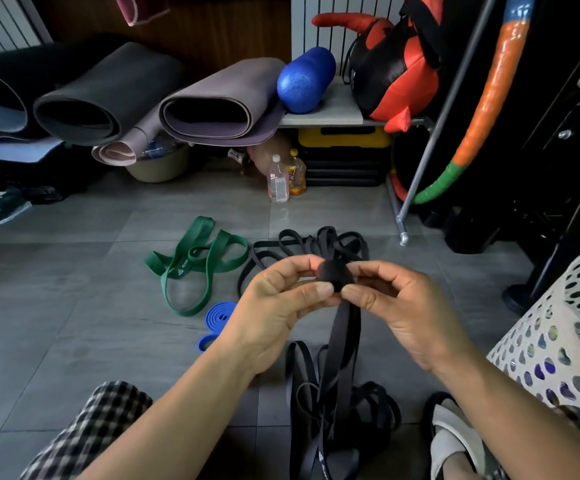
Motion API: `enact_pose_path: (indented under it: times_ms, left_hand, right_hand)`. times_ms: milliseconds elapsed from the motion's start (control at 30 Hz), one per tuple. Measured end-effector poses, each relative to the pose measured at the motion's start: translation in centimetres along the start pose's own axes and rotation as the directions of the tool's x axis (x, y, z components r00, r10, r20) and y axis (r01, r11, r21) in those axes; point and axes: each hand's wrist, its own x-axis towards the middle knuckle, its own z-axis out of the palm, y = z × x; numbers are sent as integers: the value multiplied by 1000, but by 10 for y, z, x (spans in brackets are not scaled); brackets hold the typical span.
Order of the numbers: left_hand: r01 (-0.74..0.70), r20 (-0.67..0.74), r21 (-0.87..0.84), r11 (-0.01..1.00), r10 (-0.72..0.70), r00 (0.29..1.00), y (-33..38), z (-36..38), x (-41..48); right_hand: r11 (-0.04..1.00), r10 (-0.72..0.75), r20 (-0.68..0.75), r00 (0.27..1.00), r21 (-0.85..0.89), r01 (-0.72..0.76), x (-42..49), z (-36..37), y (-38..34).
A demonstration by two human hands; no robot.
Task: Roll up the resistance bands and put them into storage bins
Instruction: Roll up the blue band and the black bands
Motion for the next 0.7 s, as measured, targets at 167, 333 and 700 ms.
enact_pose_path:
  times_ms: [167,333,700]
  left_hand:
    - [53,23,-61,997,-51,998,-7,-5,2]
    - [157,-9,67,985,-156,988,-3,-7,3]
    - [290,8,-348,891,-307,952,-16,-3,4]
  right_hand:
    - [962,-129,48,990,-236,137,-1,5,3]
    - [650,-271,145,952,-702,292,1,1,2]
    - [741,-387,29,921,-585,330,0,9,12]
